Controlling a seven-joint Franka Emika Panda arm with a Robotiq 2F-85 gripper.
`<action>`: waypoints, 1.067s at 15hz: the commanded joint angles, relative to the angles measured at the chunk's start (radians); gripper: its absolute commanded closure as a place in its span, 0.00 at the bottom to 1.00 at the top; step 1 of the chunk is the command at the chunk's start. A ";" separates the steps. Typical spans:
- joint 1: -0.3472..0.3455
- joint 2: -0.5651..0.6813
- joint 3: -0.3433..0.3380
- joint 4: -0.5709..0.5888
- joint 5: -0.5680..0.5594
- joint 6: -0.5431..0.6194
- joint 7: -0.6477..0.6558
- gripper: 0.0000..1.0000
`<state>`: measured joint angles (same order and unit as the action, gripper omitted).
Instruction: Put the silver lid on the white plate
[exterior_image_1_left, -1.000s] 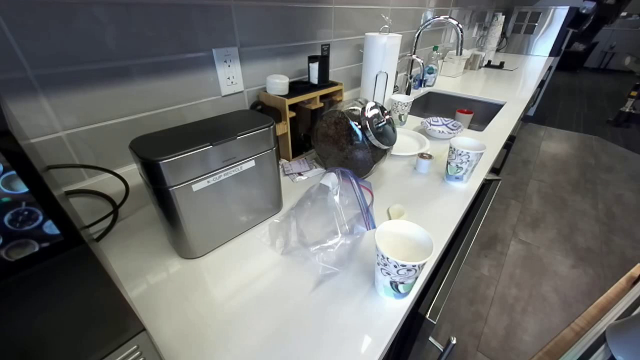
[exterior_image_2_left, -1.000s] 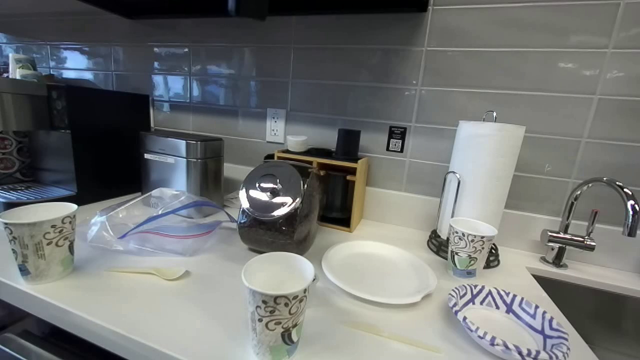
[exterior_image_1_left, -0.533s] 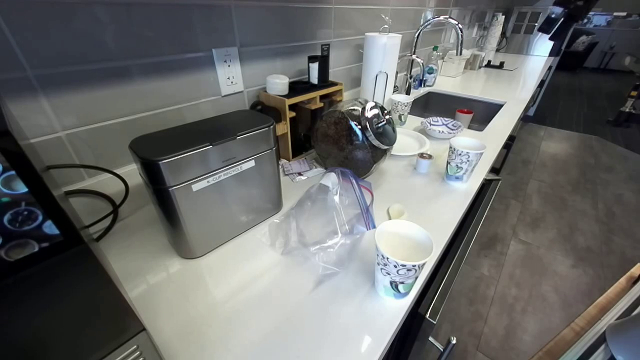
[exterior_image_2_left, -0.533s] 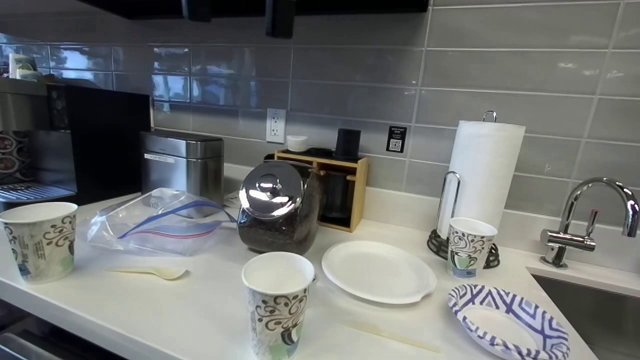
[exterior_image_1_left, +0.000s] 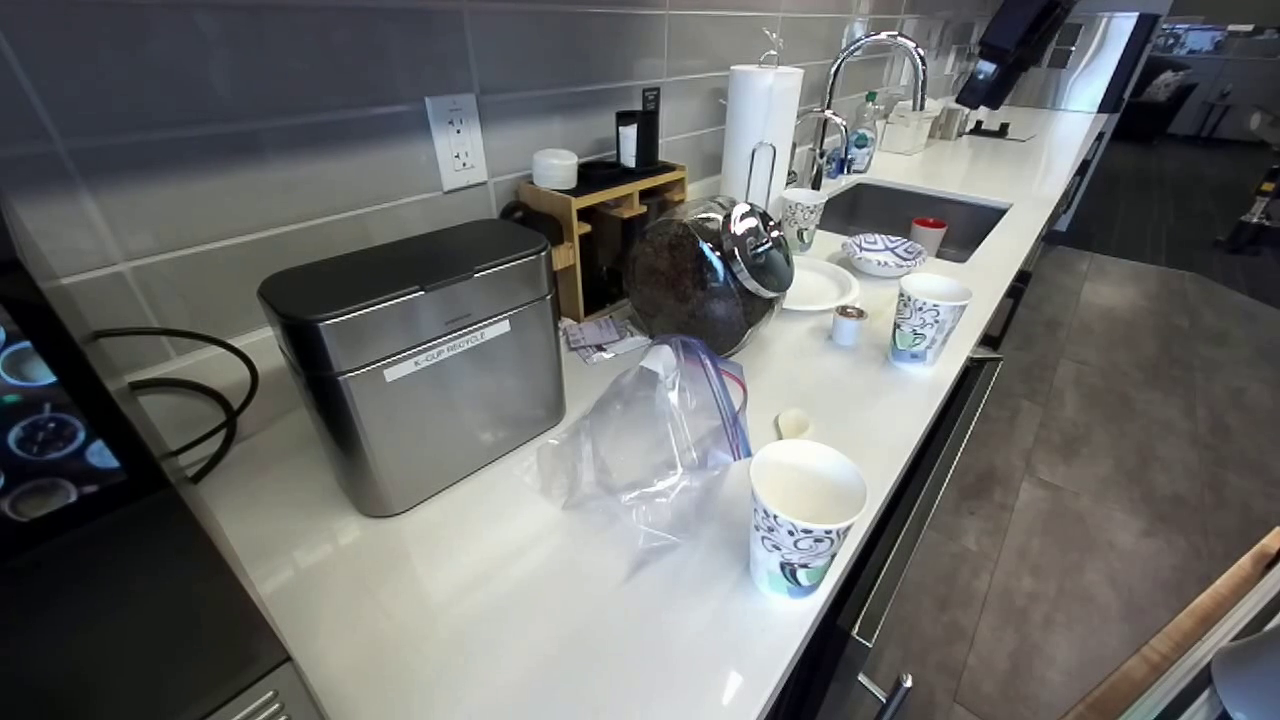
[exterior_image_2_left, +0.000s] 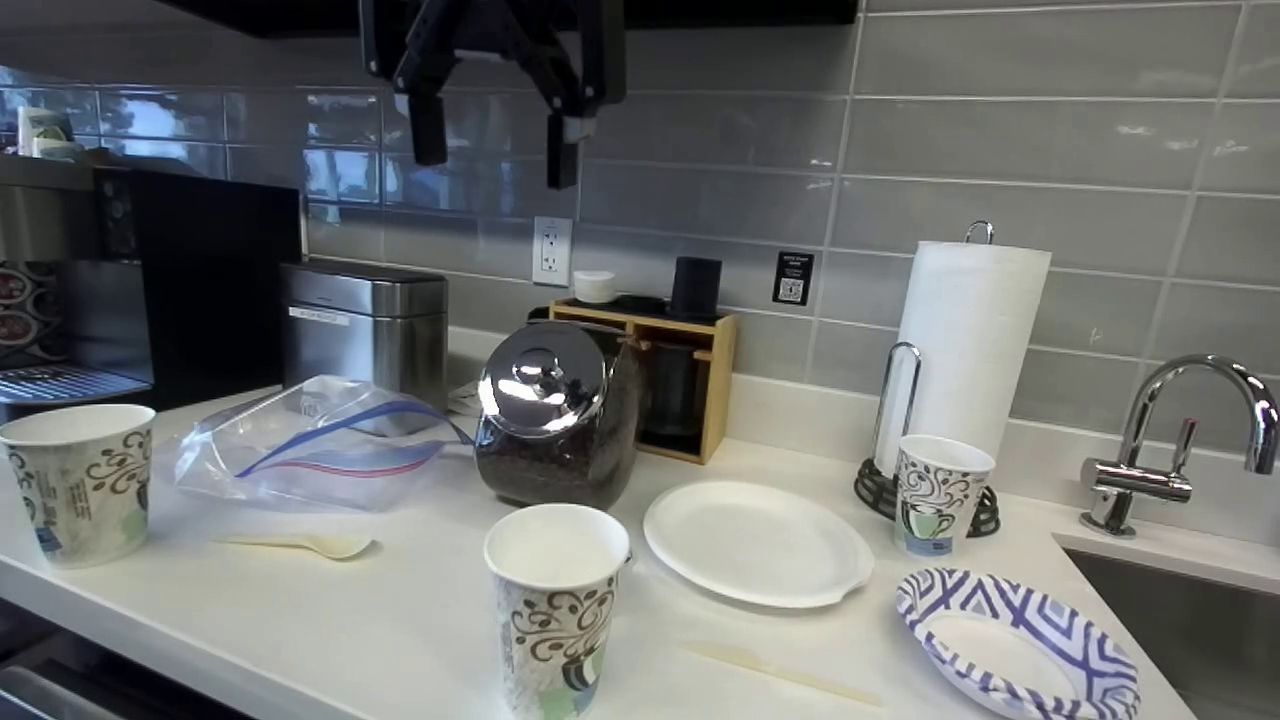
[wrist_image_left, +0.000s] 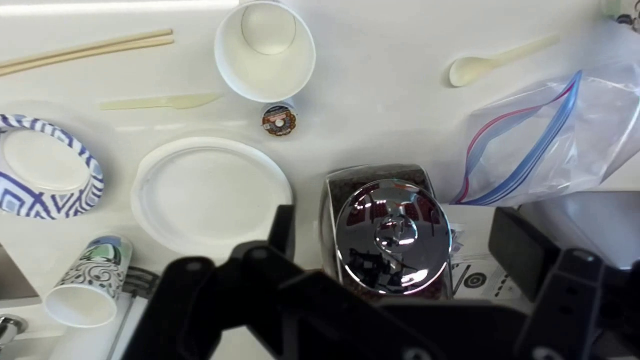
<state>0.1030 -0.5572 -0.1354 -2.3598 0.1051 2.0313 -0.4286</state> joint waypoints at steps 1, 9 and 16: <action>0.026 0.030 0.026 -0.042 0.024 0.033 -0.018 0.00; 0.014 0.034 0.034 -0.019 0.010 0.005 -0.007 0.00; 0.027 0.092 0.101 -0.116 0.005 0.239 0.054 0.00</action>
<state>0.1241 -0.4874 -0.0579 -2.4298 0.1122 2.1615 -0.4036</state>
